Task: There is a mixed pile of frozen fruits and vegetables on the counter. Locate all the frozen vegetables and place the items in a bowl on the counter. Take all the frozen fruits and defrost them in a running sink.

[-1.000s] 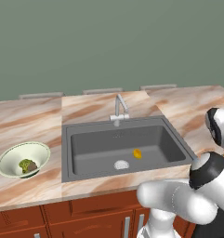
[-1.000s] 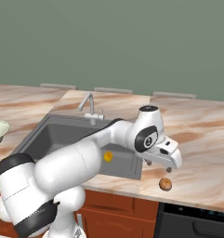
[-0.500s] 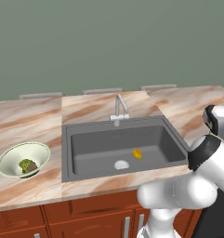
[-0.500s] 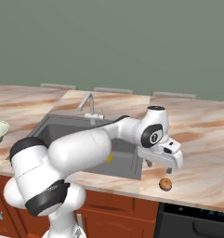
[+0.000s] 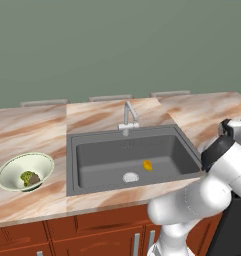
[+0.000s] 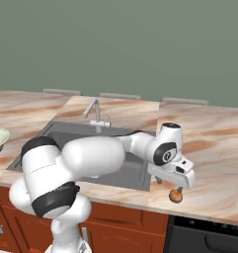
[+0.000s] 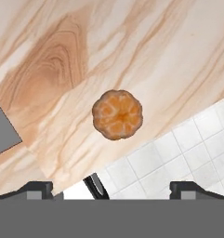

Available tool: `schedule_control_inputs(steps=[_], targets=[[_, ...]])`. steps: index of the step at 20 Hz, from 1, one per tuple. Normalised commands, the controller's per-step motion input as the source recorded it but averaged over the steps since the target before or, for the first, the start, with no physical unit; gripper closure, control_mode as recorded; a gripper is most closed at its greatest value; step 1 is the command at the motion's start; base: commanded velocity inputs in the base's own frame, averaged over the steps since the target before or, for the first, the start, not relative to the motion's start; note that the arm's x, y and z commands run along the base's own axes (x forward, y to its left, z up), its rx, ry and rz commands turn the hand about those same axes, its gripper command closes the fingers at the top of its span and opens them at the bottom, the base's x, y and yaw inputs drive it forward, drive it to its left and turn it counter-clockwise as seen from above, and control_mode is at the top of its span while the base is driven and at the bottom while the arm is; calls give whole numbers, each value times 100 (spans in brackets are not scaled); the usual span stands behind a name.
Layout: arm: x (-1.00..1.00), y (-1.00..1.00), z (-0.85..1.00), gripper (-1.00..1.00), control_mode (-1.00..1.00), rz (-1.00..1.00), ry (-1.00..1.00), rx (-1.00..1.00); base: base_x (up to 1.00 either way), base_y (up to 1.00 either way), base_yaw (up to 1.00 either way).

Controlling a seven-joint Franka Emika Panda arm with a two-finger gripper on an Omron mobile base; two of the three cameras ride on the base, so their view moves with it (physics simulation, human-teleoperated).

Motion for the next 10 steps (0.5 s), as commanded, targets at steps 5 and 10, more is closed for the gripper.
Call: schedule_control_inputs(steps=[5,10], targets=[[29,-21,-22,-100,-100,-2,0,0,0,0,0],[29,-23,-16,-100,-100,0,0,0,0,0,0]])
